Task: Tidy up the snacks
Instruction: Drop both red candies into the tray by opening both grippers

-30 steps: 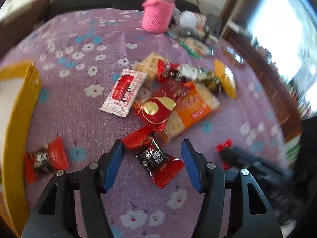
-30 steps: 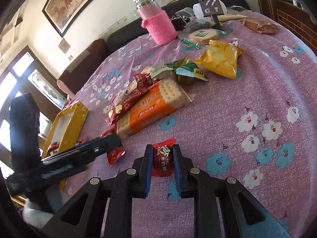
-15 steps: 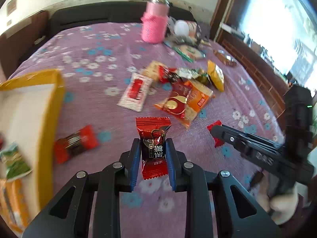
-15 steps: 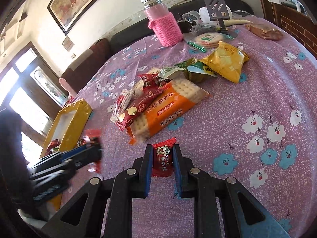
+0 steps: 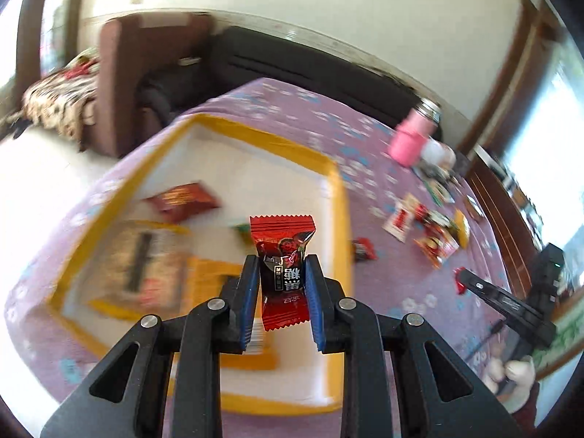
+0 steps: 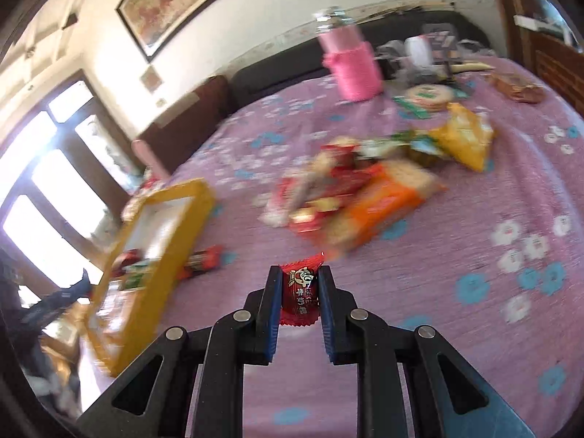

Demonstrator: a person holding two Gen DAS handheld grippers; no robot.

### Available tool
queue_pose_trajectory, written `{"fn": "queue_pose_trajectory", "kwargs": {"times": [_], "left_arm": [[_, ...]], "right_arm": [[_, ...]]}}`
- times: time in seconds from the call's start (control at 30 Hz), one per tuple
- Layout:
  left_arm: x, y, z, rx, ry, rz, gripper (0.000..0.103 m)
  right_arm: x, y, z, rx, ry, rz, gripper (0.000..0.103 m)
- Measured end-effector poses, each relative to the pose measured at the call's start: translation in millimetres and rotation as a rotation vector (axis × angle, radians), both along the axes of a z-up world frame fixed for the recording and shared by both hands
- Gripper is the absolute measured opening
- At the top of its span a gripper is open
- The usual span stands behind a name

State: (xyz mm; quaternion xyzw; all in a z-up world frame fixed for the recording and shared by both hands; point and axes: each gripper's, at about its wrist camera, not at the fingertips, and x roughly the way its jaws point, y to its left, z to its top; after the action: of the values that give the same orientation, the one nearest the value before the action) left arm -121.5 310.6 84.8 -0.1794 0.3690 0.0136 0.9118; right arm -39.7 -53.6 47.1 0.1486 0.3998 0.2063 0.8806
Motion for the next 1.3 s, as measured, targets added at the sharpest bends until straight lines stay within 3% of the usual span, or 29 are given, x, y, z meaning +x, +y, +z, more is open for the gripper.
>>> {"fn": "queue_pose_trajectory", "kwargs": {"times": [0.13,0.27,0.47,0.67,0.87,0.93,1.03,1.1,1.17,1.3], "left_arm": [[-6,27,-18,-0.037,0.02,0.049,0.022],[-7,38,-30,-0.016,0.041,0.067,0.022],[-3,65,-40,-0.025,0.064,0.091,0.022],[13,65,-39,-0.035,0.055,0.037,0.023],[29,59,-35,-0.064,0.045,0.007,0.023],[26,59,-33,-0.1,0.032,-0.004,0.026],[15,65,-29,-0.2,0.014,-0.005,0.031],[6,70,-23,-0.255,-0.012,0.006,0.038],[-3,72,-18,-0.269,-0.037,0.023,0.048],[-9,67,-14,-0.276,-0.051,0.023,0.048]], "right_arm": [[-9,54,22,0.013,0.004,0.132,0.019],[-12,115,28,0.02,0.038,0.257,0.019],[-14,194,15,-0.04,0.084,0.377,0.019],[-2,235,-2,-0.094,0.118,0.402,0.019],[11,244,-8,-0.127,0.118,0.368,0.024],[14,239,-6,-0.103,0.129,0.365,0.031],[21,218,13,-0.038,0.099,0.339,0.033],[27,195,27,-0.032,0.051,0.285,0.041],[38,170,31,-0.095,0.026,0.205,0.044],[60,141,10,-0.144,0.098,0.105,0.044]]}}
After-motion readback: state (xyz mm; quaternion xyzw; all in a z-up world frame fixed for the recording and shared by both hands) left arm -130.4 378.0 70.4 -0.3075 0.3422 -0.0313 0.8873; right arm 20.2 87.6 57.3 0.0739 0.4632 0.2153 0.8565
